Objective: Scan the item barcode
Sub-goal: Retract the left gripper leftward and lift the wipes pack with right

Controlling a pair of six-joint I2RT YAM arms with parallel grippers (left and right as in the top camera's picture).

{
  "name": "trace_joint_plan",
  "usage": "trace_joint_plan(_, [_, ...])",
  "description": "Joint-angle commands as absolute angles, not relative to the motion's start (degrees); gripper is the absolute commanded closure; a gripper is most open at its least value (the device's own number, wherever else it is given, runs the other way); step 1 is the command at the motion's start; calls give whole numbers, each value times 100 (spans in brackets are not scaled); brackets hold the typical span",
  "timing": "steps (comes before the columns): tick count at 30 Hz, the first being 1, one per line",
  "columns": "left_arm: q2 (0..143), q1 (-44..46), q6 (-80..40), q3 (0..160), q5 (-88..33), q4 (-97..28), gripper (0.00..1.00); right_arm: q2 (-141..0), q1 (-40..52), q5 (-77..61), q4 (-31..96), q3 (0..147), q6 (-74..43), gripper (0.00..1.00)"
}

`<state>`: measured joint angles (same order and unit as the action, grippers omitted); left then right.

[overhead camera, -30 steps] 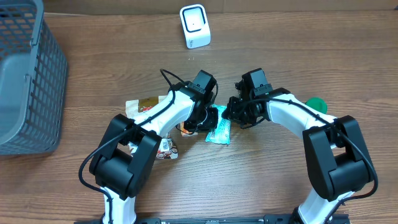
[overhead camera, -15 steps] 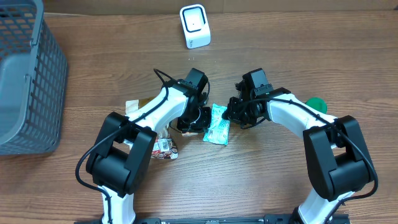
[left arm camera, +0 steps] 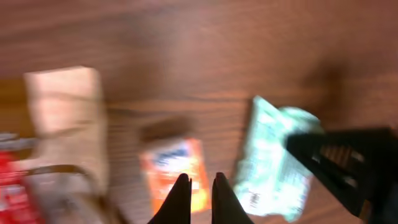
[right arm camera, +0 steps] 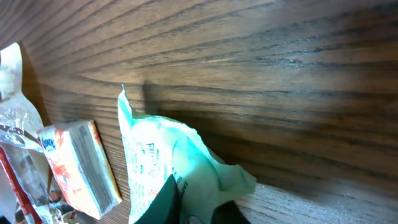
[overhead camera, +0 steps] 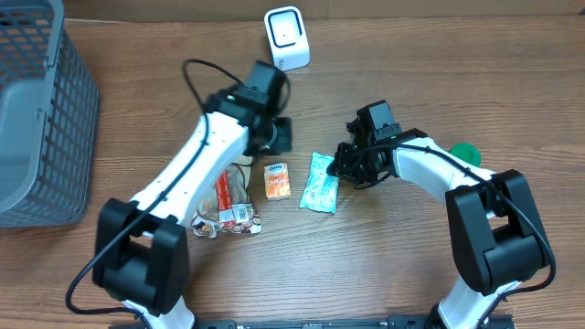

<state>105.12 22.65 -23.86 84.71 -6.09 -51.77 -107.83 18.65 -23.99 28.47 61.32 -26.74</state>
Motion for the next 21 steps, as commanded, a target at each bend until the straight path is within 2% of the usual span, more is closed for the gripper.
trace_joint_plan(1, [10444,1809,-2311,8534,-119,-5288,89,-10737,1787,-2104,2877,6007,-2635,91])
trace_joint_plan(6, [10444,1201,-2309,8534,-86,-5380,78,-10737,1787,-2104,2877,6007,-2635,91])
trace_joint_plan(7, [10444,1103,-2309,8534,-86,-5387,71,-10737,1787,-2104,2877,6007,-2635,89])
trace_joint_plan(8, [10447,950,-2305,8534,-60,-5406,59,-10737,1787,-2102,2880,6007,-2635,74])
trace_joint_plan(9, [10447,860,-2307,8532,-12,-5424,48,-10737,1787,-2102,2882,6007,-2635,69])
trace_joint_plan(11, [10447,690,-2307,8532,121,-5428,37,-10737,1787,-2104,2882,6005,-2637,68])
trace_joint_plan(12, [10447,615,-2309,8532,163,-5426,37,-10737,1787,-2104,2880,6007,-2637,68])
trace_joint_plan(13, [10447,545,-2309,8532,165,-5422,37,-10737,1787,-2104,2882,6007,-2635,72])
trace_joint_plan(15, [10447,449,-2307,8532,172,-5413,34,-10737,1787,-2104,2886,6007,-2591,96])
trace_joint_plan(17, [10447,388,-2174,8532,209,-5415,28,-10737,1787,-2104,2882,6007,-2477,96])
trace_joint_plan(18, [10447,368,-2108,8532,211,-5419,0,-10737,1787,-2106,2873,6007,-2403,96])
trace_joint_plan(21, [10447,366,-2095,8532,204,-5400,0,-10735,1787,-2106,2895,6088,-2185,96])
